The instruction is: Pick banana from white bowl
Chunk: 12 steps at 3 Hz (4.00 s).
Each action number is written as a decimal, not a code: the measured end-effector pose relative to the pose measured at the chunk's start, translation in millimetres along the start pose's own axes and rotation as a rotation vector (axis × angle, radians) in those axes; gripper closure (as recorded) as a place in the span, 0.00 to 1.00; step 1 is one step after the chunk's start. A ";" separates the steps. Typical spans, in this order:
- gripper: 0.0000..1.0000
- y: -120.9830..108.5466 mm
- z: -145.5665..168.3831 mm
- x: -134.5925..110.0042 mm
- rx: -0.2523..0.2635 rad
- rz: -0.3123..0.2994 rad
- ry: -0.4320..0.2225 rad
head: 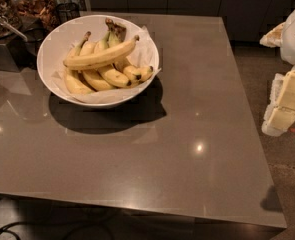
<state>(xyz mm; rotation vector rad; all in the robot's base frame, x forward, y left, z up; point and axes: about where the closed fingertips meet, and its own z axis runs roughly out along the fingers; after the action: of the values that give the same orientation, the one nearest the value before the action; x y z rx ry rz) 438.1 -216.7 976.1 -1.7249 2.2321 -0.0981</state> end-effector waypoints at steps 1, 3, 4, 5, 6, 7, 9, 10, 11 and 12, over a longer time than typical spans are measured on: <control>0.00 -0.5 -0.8 -2.4 0.004 -0.007 0.000; 0.00 -8.4 10.6 -41.0 -0.003 -0.188 0.075; 0.00 -9.6 10.9 -42.0 0.001 -0.186 0.071; 0.00 -17.2 12.2 -74.3 0.000 -0.186 0.051; 0.00 -28.4 14.2 -122.3 0.002 -0.213 0.068; 0.00 -34.0 27.3 -164.3 -0.001 -0.292 0.104; 0.00 -43.6 26.2 -201.6 0.028 -0.343 0.057; 0.00 -53.3 32.3 -246.2 0.026 -0.413 0.045; 0.00 -62.3 42.6 -291.3 0.033 -0.474 0.030; 0.17 -66.2 60.0 -322.6 0.020 -0.509 0.027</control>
Offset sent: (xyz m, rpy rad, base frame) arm 0.0148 0.0366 -0.0049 -0.1006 0.0446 0.1469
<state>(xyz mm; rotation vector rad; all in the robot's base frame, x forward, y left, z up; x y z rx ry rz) 588.6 81.2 1002.2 -2.2482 1.7479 -0.2576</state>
